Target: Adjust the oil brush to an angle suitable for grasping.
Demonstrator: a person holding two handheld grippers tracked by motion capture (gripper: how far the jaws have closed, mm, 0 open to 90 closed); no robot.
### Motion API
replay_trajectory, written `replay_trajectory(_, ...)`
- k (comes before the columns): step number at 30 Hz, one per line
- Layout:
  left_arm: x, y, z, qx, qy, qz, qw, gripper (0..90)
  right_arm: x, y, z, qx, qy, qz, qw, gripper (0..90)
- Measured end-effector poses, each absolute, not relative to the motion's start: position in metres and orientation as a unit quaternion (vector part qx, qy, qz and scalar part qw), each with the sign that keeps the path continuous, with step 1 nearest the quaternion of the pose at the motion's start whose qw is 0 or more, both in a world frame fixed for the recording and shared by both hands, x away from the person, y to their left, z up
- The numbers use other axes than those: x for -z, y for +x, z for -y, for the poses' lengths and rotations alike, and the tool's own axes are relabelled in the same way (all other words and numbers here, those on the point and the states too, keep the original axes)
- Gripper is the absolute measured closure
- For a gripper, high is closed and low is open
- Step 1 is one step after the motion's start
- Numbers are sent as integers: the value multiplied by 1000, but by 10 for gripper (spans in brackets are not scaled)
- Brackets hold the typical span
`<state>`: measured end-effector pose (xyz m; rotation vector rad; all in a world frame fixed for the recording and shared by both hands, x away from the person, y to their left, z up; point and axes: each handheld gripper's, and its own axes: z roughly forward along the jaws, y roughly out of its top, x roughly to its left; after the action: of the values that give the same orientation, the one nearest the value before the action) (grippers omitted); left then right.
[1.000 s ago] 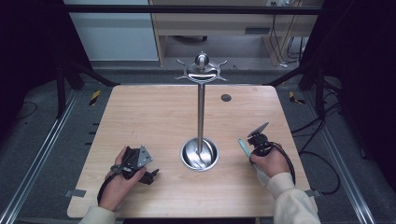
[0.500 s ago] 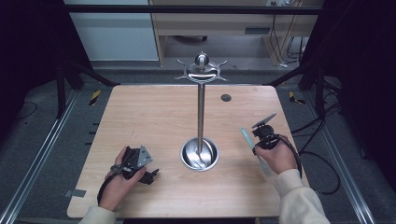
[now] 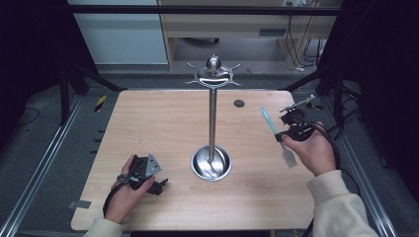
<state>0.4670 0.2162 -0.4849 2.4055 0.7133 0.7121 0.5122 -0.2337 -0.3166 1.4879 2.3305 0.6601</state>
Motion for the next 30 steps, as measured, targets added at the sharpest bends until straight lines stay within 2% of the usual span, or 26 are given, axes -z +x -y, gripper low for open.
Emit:
replay_trajectory(14,485,467,-216,-264,890,-263,263,33,285,491,239,-348,459,-793,200,824)
replay_trajectory(30,484,467,-218,-271,886,-268,266,33,265,466,242,-427,421,-773,207,823)
